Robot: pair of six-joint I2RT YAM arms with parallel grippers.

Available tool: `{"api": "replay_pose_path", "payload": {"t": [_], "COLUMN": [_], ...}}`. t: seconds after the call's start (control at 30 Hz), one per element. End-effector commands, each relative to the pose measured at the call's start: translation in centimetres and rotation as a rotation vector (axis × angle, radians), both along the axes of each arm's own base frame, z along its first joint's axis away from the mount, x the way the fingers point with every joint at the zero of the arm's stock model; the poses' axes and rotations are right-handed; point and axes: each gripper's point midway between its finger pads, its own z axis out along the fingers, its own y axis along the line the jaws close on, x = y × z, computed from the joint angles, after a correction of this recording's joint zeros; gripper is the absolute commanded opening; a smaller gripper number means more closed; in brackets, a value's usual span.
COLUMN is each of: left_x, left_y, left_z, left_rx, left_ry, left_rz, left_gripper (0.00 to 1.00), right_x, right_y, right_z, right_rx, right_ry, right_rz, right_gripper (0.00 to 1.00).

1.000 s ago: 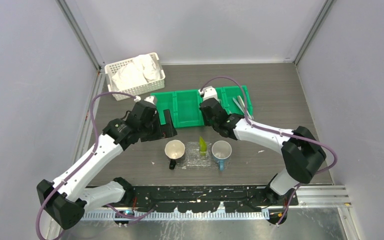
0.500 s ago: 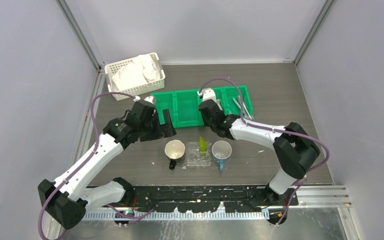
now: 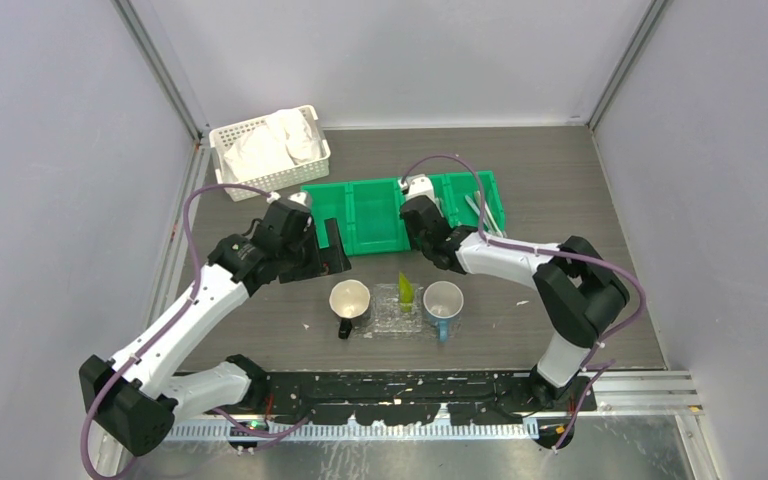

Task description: Prepare toiletry sets of a toothbrush and toothpaste on the tray

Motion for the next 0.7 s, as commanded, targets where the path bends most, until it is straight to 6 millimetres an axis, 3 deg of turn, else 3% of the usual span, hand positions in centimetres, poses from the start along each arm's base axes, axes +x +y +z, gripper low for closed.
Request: {"api": "replay_pose_path", "payload": {"t": [0.0,0.13,0.33,0.43,0.53,0.67], "left_x": [0.6,0.6,1.1,1.7,2.8,4.2], "left_y": [-0.2,-0.1,-0.4,-0.8,-1.7,-3.7], "left_z": [0.9,1.2,2.5,4.5,7.8,12.3], "left_rx": [-0.011,-0.014,-0.034,-0.063,-0.117,-0.202], "left_ry": [-0.034,-0.038,-0.066,-0.111,-0.18,-0.235], "left_rz": [-0.016,-0.013,-0.011,-0.009,-0.016,-0.049], "left_gripper": [1.0,1.0,1.0,1.0,1.0,1.0], "right_x": [1.5,1.2,-0.9,-3.2,-5.9,-10.8], "right_y": [1.2,0.8,-0.8,-2.2,-3.0,-2.5], "right_z": [2.3,4.5,11.8,16.1,20.4,23.5], "right_rx": [0.067,0.081,0.083,0.111,0.159,0.249], "right_ry": [-0.056,-0.083,-0.105,-0.111,-0.089,0.006], "right_rz": [0.007,0.011,0.036,0.06,0.117,0.252], "right_gripper": [0.08,0.02,0.01,0.01,0.01,0.01]}}
